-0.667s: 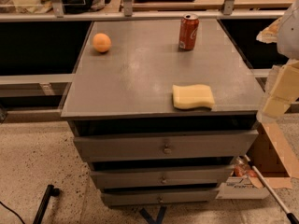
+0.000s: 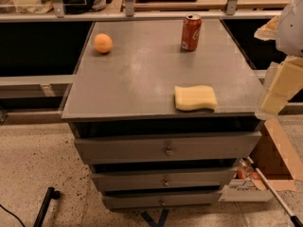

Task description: Pick coke can

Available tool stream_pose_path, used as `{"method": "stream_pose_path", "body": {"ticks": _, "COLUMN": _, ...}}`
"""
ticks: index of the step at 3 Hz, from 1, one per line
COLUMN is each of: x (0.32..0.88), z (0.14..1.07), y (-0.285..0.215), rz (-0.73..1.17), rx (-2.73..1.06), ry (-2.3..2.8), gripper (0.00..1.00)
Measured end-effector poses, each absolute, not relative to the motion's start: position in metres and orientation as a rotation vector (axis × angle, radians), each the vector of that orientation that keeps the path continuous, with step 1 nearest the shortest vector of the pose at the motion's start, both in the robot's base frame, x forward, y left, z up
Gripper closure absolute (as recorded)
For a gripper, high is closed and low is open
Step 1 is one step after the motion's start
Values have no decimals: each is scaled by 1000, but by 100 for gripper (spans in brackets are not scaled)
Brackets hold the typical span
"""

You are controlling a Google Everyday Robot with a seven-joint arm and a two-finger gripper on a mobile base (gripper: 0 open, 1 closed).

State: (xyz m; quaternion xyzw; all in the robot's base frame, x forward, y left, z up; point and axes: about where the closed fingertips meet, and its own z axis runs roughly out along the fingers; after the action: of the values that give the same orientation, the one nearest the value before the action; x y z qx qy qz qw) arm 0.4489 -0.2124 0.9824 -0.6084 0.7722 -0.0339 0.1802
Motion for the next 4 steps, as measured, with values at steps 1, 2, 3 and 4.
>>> {"method": "stream_pose_path", "body": {"ticks": 1, "x": 487, "z": 985, "y": -223, "rz": -53, "rx": -1643, "ry": 2148, "gripper": 0}}
{"method": "stream_pose_path", "body": {"ticks": 2, "x": 552, "z": 987, "y": -240, "rz": 8, "rx": -1502, "ry": 2121, "gripper": 0}}
{"method": "stream_pose_path", "body": {"ticks": 3, "x": 622, "z": 982, "y": -245, "rz": 74, "rx": -1369, "ry": 2094, "gripper": 0}}
{"method": "stream_pose_path", "body": {"ticks": 4, "x": 693, "z": 992, "y": -227, "rz": 115, "rx": -1244, "ry": 2000, "gripper": 0}}
